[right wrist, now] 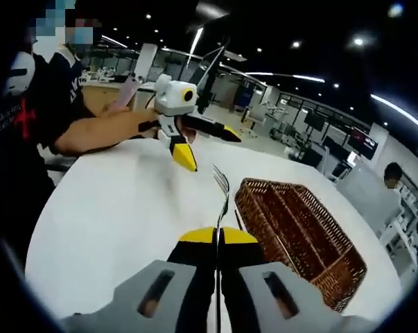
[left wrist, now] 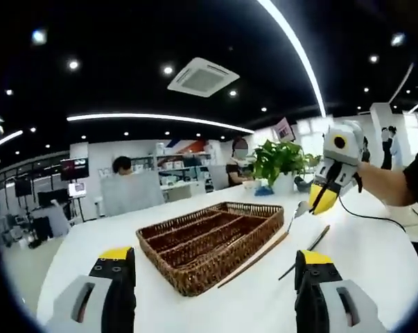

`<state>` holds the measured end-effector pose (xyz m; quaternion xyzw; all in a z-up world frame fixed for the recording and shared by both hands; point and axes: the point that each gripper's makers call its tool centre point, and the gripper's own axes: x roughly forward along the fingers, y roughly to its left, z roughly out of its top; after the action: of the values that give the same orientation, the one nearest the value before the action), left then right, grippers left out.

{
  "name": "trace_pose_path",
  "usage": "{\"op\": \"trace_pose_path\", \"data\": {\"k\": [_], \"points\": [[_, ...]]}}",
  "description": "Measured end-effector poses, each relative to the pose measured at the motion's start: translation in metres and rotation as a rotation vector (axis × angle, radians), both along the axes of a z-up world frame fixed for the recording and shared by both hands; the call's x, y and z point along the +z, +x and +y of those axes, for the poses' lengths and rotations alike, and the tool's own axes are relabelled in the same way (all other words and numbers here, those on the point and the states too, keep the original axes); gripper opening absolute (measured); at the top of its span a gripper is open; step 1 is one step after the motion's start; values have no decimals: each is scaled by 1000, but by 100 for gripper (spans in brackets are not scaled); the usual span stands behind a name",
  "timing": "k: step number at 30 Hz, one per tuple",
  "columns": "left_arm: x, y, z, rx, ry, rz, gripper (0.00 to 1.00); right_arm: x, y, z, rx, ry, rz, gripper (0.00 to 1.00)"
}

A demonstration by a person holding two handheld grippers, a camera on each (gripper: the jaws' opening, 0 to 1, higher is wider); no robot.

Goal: Arrange the knives, forks, and spoons in their matching storage slots by inserting each utensil handle-first until every utensil is classified and aligned in the correct compartment

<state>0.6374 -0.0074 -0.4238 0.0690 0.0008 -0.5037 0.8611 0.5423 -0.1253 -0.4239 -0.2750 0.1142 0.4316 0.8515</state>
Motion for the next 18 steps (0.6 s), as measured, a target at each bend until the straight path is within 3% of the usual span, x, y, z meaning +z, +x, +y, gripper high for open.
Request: {"op": "trace_pose_path", "data": {"k": [5,13,18], "points": [[-7,2,1,4,18,15,100,19,4,3,-4,-26,-49,0],[-2,4,5,21,-6,5,100,42,7,9,-12,-54,-123,0],[-14,6,5,30,25,21,100,52,24,3,-44,-66,-165,0]]}}
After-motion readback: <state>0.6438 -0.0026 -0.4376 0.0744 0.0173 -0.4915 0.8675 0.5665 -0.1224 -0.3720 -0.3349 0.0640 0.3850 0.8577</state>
